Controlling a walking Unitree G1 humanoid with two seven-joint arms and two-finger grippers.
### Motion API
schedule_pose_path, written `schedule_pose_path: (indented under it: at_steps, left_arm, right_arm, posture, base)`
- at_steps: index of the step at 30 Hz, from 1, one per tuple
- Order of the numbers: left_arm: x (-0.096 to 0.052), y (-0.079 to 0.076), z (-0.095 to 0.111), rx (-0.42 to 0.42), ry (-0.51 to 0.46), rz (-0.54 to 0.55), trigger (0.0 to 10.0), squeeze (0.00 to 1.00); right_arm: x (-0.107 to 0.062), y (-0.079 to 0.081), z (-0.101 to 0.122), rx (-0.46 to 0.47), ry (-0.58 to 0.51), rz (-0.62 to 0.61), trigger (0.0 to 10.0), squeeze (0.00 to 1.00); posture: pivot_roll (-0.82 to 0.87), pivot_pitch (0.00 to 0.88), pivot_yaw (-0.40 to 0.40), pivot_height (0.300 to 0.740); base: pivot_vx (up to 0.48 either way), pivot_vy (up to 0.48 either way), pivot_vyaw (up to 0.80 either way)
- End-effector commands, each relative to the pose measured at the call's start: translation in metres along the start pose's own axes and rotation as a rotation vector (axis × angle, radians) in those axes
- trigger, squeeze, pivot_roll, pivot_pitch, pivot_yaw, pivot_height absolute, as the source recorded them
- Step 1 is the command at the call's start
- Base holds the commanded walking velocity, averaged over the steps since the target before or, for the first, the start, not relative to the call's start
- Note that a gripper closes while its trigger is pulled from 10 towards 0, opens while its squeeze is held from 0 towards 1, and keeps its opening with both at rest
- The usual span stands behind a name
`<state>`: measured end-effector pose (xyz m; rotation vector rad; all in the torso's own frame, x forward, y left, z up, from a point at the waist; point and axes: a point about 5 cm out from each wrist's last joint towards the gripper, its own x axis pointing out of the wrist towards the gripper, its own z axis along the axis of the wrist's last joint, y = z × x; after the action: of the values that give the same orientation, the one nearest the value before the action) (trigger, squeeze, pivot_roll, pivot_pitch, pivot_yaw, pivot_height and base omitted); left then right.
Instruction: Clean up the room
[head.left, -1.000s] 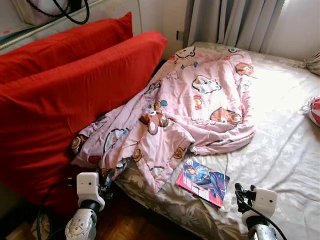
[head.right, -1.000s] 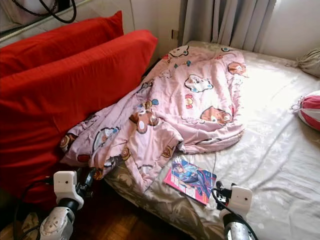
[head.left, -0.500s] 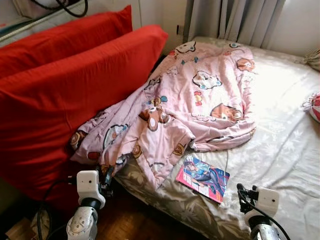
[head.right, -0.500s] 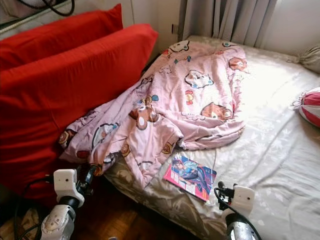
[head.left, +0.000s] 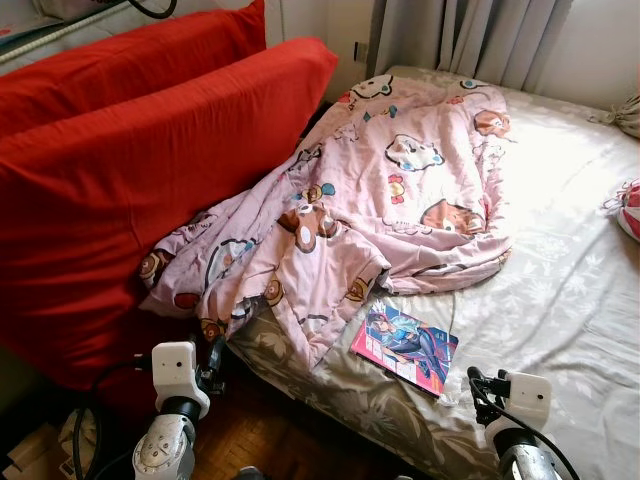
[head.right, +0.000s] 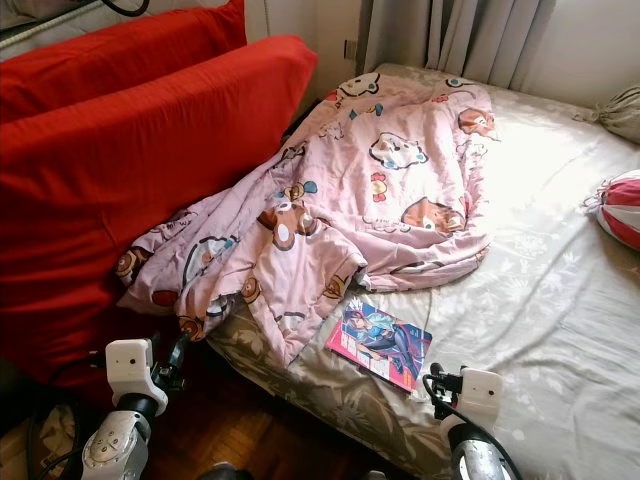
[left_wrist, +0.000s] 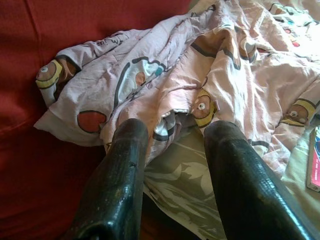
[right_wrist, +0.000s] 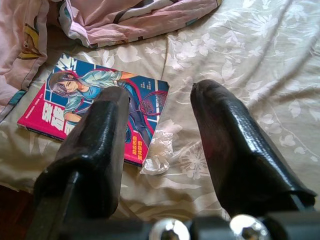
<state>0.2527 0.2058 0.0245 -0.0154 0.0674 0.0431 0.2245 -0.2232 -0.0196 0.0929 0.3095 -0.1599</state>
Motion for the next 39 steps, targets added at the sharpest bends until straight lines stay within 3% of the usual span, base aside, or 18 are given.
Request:
schedule_pose_path:
  at_steps: [1, 4, 6, 19, 24, 39]
  left_arm:
    - [-0.002, 0.0, -0.005, -0.018, 0.025, 0.008, 10.0, 0.0]
    - [-0.002, 0.0, -0.005, -0.02, 0.024, 0.009, 10.0, 0.0]
    - [-0.001, 0.0, -0.004, -0.022, 0.022, 0.009, 10.0, 0.0]
    - [0.0, -0.002, -0.004, -0.028, 0.024, -0.009, 10.0, 0.0]
    - [-0.004, -0.001, -0.013, -0.019, 0.076, 0.001, 10.0, 0.0]
    - [0.0, -0.003, -0.009, -0.027, 0.061, -0.005, 10.0, 0.0]
  right_arm:
    - [-0.002, -0.003, -0.002, -0.015, 0.018, 0.0, 10.0, 0.0]
    - [-0.001, -0.003, -0.005, -0.015, 0.047, -0.008, 10.0, 0.0]
    - [-0.001, -0.002, -0.002, -0.011, 0.01, 0.002, 10.0, 0.0]
    - [0.0, -0.001, -0.001, -0.004, 0.01, 0.0, 10.0, 0.0]
    - [0.001, 0.004, -0.001, 0.003, 0.009, 0.016, 10.0, 0.0]
    - [0.005, 0.008, 0.001, 0.004, 0.015, 0.04, 10.0, 0.0]
  posture:
    - [0.01, 0.152, -0.023, 0.671]
    - [0.02, 0.151, -0.023, 0.661]
    - [0.02, 0.15, -0.023, 0.644]
    - [0.02, 0.148, -0.023, 0.644]
    - [0.01, 0.148, -0.02, 0.644]
    - [0.02, 0.148, -0.02, 0.644]
  base:
    - [0.0, 0.0, 0.0]
    - [0.0, 0.0, 0.0]
    - [0.0, 0.0, 0.0]
    - [0.0, 0.0, 0.0]
    - [0.0, 0.0, 0.0]
    - [0.0, 0.0, 0.0]
